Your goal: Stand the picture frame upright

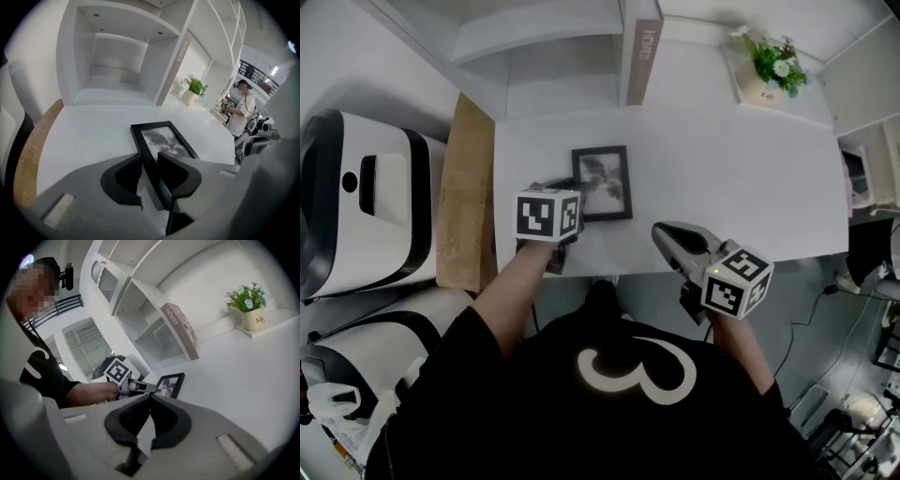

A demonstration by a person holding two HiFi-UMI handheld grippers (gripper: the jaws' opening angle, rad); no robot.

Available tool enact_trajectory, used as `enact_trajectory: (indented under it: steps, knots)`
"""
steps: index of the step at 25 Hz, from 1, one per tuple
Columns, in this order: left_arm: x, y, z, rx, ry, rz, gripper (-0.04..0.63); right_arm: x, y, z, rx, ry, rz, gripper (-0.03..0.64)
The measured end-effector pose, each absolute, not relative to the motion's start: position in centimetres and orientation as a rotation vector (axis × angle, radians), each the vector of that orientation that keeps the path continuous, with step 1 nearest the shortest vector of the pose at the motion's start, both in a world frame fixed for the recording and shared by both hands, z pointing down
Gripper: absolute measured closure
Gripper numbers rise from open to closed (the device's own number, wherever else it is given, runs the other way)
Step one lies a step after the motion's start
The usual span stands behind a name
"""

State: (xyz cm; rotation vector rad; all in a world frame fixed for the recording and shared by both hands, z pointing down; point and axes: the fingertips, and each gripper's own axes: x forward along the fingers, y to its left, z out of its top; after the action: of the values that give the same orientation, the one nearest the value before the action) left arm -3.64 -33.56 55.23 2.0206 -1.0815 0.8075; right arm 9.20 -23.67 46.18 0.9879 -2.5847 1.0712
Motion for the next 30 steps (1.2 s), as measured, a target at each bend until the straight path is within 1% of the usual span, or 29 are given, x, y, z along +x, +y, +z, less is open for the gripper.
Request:
enact_trajectory:
  steps: [12, 30]
  knots:
    - [-3.8, -30.3, 55.2, 1.995, -1.105, 0.789, 0.479, 9.4, -19.5, 46.5, 0.957, -2.582, 1.076, 0.614]
    - [-3.2, -21.0, 55.1, 1.982, -1.096, 0.777, 0.48, 10.6, -12.2, 45.9, 0.946, -2.591, 1.035, 0.614]
